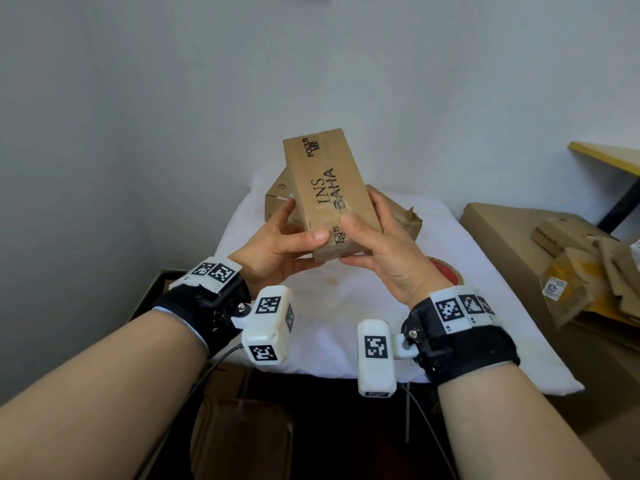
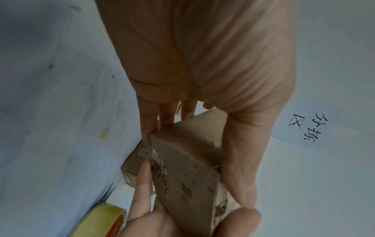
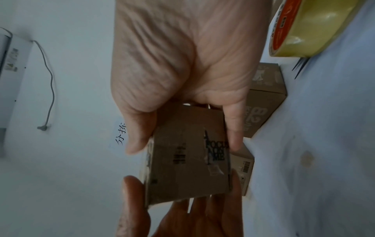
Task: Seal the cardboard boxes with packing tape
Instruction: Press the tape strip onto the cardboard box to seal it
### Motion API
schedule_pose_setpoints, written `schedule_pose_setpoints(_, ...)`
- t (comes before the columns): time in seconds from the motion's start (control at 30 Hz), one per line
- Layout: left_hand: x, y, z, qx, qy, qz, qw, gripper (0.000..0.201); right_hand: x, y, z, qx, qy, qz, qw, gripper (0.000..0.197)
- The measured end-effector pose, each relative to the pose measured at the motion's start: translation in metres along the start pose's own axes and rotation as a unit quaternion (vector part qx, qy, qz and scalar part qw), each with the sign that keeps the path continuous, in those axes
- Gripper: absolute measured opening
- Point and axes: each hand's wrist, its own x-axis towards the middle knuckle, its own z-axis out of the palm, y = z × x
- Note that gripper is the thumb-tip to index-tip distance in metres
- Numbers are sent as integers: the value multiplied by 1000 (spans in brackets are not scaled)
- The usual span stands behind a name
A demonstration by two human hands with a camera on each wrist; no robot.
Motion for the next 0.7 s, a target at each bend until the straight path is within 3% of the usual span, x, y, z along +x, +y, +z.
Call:
schedule_pose_setpoints(0.13,-1,3,-3,-9,0,-9,1000,92,-1,-2,-2,5,-18,-4,1000,61)
schedule_pose_setpoints(0.3,-2,2,-4,-19,8,-3,1000,80,-2,-2,-5,5,-31,-4,999,59)
schedule_pose_setpoints(0.4,-3,2,-4,-24,22,-4,999,76,-1,1,-7,-11,-36,-6,999,70)
schedule_pose_setpoints(0.5,-3,1,-4,-35,38,-3,999,64,0,3,-7,-22,-25,-15,999,80)
schedule_pose_setpoints(0.7,-4,4,-2,-57,53,-14,997,58,3,5,-6,-47,15,-55,997,72)
